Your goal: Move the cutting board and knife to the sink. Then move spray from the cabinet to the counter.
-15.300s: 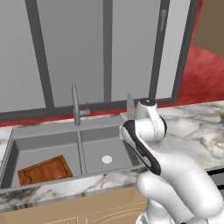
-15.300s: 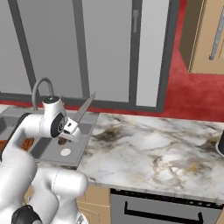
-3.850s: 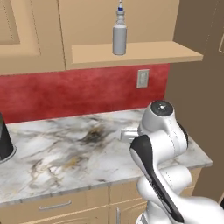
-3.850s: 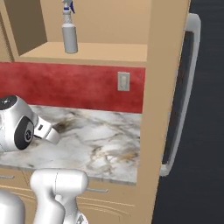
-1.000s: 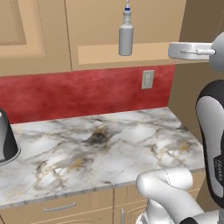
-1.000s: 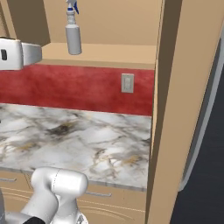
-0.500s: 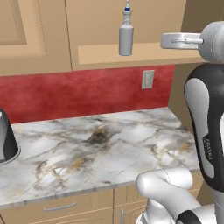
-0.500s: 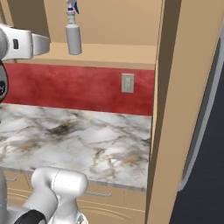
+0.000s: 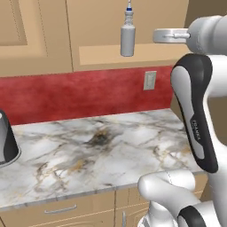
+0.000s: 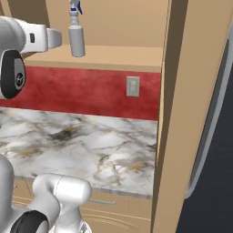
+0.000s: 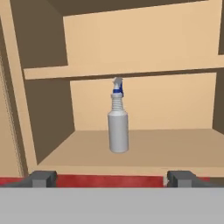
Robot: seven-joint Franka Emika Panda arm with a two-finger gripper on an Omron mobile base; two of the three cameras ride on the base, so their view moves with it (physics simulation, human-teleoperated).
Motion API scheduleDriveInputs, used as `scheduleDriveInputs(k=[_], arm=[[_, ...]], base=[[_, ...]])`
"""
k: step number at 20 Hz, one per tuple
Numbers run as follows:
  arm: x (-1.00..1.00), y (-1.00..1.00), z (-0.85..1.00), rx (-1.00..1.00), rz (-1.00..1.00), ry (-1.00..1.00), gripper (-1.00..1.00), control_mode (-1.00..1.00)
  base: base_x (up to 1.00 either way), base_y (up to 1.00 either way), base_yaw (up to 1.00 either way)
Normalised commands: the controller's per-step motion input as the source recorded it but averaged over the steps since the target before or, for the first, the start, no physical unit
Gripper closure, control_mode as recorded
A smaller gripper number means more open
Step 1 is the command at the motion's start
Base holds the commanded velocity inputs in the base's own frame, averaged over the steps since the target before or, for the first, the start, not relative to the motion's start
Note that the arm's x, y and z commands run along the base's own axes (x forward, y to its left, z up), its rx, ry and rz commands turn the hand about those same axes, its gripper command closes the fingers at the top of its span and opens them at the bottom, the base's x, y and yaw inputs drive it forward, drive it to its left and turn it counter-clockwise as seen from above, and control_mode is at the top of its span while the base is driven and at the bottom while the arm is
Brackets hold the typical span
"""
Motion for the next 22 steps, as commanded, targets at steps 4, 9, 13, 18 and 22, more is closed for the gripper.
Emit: scheduleDriveInputs(k=[4,9,13,18,22], arm=[[0.68,0.0,0.0,-0.02,0.0,0.0,-1.0,-1.0],[0.6,0.08,0.02,-0.01,0.0,0.0,-1.0,-1.0],[0.57,0.12,0.03,0.0,0.0,0.0,-1.0,-1.0],[0.49,0.02,0.04,-0.01,0.0,0.0,-1.0,-1.0],[0.47,0.0,0.01,-0.01,0.0,0.0,-1.0,-1.0]], base=[[0.0,0.0,0.0],[0.0,0.0,0.0],[0.0,0.0,0.0],[0.0,0.0,0.0],[0.0,0.0,0.0]])
